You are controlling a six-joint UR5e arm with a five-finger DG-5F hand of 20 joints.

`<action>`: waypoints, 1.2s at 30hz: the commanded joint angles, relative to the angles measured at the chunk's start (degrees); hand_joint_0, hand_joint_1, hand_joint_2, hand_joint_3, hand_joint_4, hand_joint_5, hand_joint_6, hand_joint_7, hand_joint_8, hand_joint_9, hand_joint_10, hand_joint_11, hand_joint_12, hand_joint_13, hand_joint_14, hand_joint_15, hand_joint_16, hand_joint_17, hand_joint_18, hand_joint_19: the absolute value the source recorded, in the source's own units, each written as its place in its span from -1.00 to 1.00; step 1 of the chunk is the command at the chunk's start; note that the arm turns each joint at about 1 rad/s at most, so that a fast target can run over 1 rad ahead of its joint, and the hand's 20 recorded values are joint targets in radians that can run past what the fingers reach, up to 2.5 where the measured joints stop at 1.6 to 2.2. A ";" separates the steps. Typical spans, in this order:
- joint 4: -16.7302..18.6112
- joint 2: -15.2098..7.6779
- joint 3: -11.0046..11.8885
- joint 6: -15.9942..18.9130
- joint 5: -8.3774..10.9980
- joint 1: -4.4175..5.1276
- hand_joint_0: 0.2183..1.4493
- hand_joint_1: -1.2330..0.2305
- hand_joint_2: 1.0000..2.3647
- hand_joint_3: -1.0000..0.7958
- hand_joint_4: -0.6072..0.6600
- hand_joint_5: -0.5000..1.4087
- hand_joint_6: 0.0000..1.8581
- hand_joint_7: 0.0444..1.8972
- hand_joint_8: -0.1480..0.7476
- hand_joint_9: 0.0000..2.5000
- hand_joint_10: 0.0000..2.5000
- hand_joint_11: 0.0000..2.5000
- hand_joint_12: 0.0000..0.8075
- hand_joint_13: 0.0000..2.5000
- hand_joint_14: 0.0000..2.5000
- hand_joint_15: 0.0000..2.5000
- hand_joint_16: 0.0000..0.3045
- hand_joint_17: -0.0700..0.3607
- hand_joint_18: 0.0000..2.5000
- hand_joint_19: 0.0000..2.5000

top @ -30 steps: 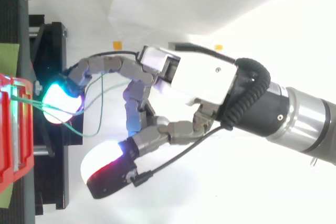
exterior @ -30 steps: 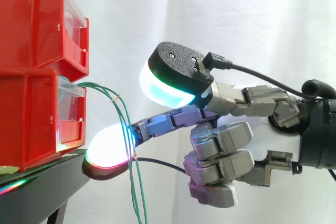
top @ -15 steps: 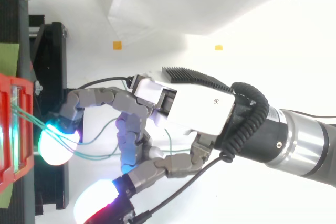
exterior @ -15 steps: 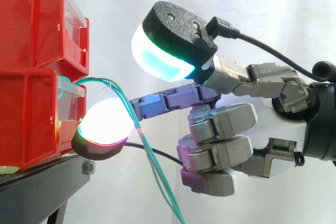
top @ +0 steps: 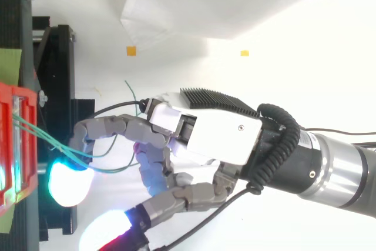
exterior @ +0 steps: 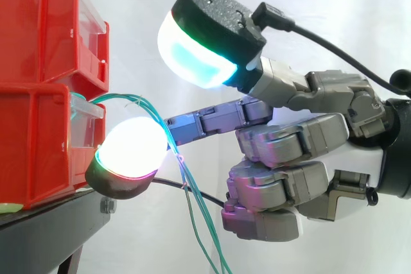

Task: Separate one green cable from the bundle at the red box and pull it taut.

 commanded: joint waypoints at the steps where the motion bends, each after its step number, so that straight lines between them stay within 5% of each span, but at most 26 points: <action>1: -0.17 0.00 0.04 0.04 0.06 0.05 -0.48 -0.15 -1.00 -0.44 0.45 -0.42 -0.46 0.13 0.03 0.67 -0.99 0.65 -0.10 0.23 -0.39 0.24 -0.64 -0.10 0.08 0.14; 8: -0.61 0.00 -0.05 -0.05 1.20 0.05 -0.46 -0.15 -1.00 -0.44 0.43 -0.42 -0.46 0.15 0.02 0.69 -0.99 0.64 -0.12 0.24 -0.38 0.23 -0.64 -0.11 0.10 0.15; 18: -5.71 -0.09 -0.05 1.00 7.00 -0.65 -0.48 0.06 -1.00 -0.44 0.44 -0.40 -0.46 0.15 0.01 0.77 -0.99 0.65 -0.10 0.28 -0.37 0.24 -0.63 -0.09 0.13 0.08; 25: -10.19 0.00 -0.05 10.41 7.35 -1.00 -0.46 0.09 -1.00 -0.44 0.36 -0.39 -0.46 0.22 -0.03 0.83 -0.99 0.66 -0.12 0.32 -0.36 0.25 -0.64 -0.10 0.16 0.07; 36: -12.92 0.00 -0.05 12.08 7.27 -1.00 -0.43 0.04 -1.00 -0.44 0.32 -0.38 -0.46 0.29 -0.06 0.89 -0.99 0.66 -0.12 0.36 -0.36 0.25 -0.65 -0.12 0.22 0.09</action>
